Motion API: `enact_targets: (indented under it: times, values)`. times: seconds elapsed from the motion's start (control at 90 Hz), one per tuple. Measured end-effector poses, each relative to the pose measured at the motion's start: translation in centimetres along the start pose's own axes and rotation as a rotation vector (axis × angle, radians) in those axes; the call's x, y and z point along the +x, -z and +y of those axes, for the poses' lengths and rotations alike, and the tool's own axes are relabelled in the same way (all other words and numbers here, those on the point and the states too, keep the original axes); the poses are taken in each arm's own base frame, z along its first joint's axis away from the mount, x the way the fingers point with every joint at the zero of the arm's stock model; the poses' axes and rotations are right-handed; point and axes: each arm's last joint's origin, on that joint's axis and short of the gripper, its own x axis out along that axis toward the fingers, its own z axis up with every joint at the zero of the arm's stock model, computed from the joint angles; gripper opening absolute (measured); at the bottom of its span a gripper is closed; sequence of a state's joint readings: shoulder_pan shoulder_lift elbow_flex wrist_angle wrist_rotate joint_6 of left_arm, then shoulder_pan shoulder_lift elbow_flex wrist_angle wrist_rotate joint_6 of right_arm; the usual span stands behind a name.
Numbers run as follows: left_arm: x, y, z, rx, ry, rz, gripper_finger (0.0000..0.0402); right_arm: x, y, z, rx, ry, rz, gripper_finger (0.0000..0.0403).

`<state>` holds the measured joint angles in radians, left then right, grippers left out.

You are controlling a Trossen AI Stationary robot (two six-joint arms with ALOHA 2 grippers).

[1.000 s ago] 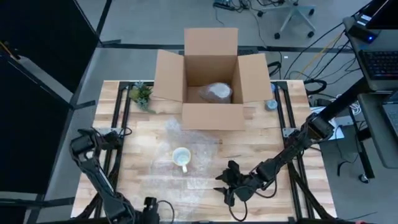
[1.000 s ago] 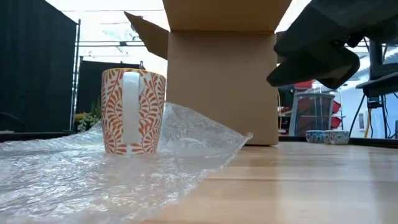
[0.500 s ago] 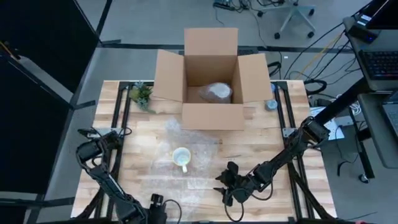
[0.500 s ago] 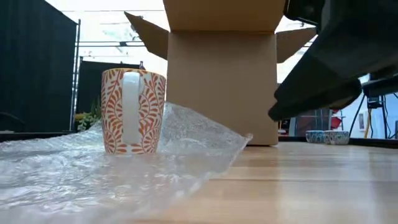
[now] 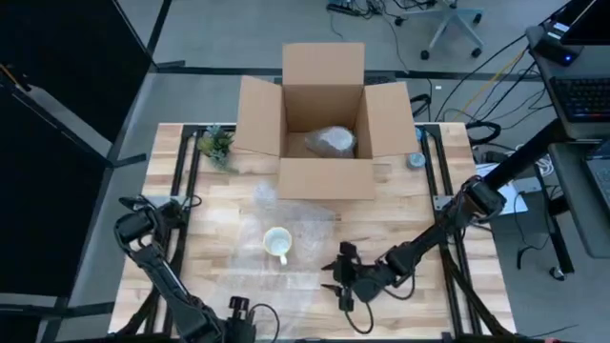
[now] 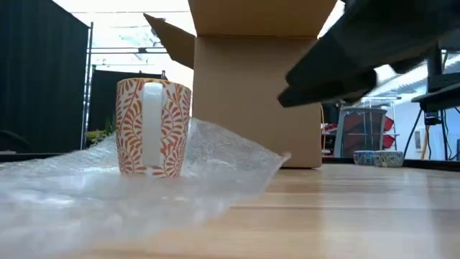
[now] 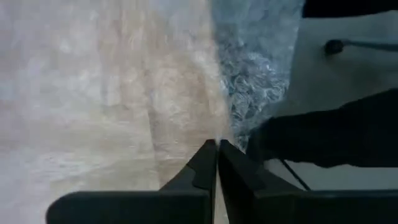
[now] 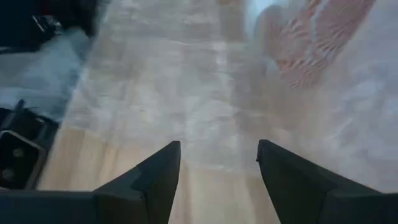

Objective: Wrap mug
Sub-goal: Wrap the orange mug with bubble wrap

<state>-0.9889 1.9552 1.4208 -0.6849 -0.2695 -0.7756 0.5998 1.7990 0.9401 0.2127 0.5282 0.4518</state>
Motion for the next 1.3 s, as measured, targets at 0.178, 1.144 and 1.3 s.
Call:
enact_targets:
  times: [0.178, 1.144, 1.3]
  values:
    - [-3.5, -2.0, 1.5, 0.077, -0.166, -0.025, 0.0, -0.1, -1.6, -1.4, -0.07, 0.028, -0.033, 0.0201]
    - [-5.9, -9.5, 19.6, 0.162, -0.715, 0.071, 0.0, -4.6, -8.0, -5.6, -0.286, 0.184, -0.092, 0.0201]
    - [-5.3, -9.4, 21.8, 0.114, -0.742, 0.111, 0.0, -6.4, -9.1, -5.7, -0.261, 0.159, -0.14, 0.0201]
